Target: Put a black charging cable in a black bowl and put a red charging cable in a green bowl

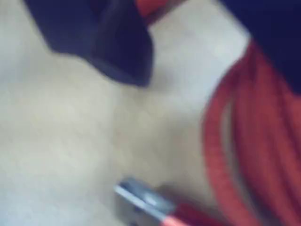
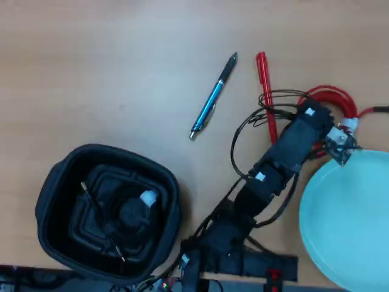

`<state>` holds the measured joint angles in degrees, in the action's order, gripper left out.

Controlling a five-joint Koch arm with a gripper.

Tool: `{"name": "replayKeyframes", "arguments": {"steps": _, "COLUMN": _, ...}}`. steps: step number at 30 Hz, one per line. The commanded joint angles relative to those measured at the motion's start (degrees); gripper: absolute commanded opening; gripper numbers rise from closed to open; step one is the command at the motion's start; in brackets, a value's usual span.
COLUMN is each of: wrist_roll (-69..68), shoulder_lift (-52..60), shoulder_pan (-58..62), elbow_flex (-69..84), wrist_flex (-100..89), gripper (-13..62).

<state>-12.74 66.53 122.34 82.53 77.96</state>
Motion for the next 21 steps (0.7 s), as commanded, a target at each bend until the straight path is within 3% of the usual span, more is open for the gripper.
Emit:
{"name": "replayKeyframes", "arguments": {"steps": 1, "wrist_roll": 0.3, "shoulder_lift": 0.5, "shoulder_pan": 0.1, "elbow_flex": -4.1, "wrist_flex": 0.4, "gripper": 12.9}}
{"name": "replayKeyframes", "arguments": {"steps": 5, "wrist_roll": -0.1, "shoulder_lift": 0.8, "shoulder_pan": -0.4, "elbow_flex": -9.3, "wrist_flex": 0.3, "gripper": -7.0}}
{"name": "replayKeyframes", "arguments": {"steps": 13, "wrist_roll": 0.1, "shoulder_lift": 1.7, "shoulder_pan": -1.1, "elbow_flex": -19.9, "wrist_flex": 0.4, "gripper": -7.0}}
{"name": "replayKeyframes", "arguments": {"steps": 21, "wrist_roll": -0.3, "shoulder_lift": 9.8, "shoulder_pan": -1.2, "elbow_flex": -28.8, "wrist_flex": -1.1, "gripper": -7.0}}
